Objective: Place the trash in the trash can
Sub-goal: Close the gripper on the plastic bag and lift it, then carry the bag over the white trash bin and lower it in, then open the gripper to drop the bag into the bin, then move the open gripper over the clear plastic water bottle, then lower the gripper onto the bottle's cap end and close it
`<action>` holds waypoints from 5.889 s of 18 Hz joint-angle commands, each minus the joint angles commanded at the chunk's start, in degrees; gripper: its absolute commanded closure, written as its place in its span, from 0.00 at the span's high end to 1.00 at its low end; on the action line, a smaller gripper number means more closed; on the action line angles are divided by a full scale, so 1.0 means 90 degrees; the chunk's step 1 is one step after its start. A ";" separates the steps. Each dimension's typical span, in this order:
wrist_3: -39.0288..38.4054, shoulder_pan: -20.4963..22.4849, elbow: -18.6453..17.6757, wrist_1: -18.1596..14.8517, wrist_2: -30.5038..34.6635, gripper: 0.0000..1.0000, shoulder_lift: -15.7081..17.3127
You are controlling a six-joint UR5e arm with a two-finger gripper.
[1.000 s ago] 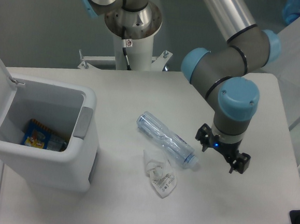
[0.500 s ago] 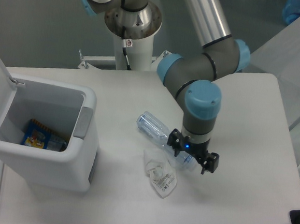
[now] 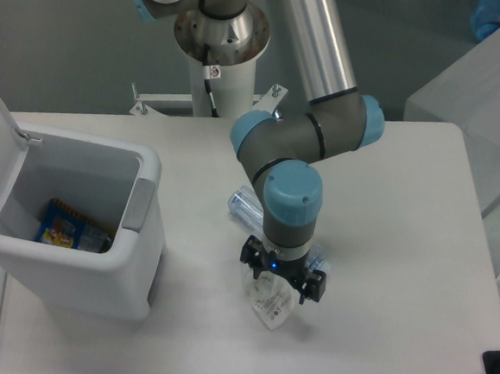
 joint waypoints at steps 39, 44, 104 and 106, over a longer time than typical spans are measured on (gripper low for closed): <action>-0.1494 0.0039 0.1660 -0.0059 -0.2820 0.07 0.0995; -0.1923 -0.0010 0.1612 -0.0068 -0.3670 0.07 0.1570; -0.4218 0.1093 0.0313 -0.1289 -0.0606 1.00 0.0518; -0.4636 0.1103 0.0342 -0.1279 -0.0498 1.00 0.0352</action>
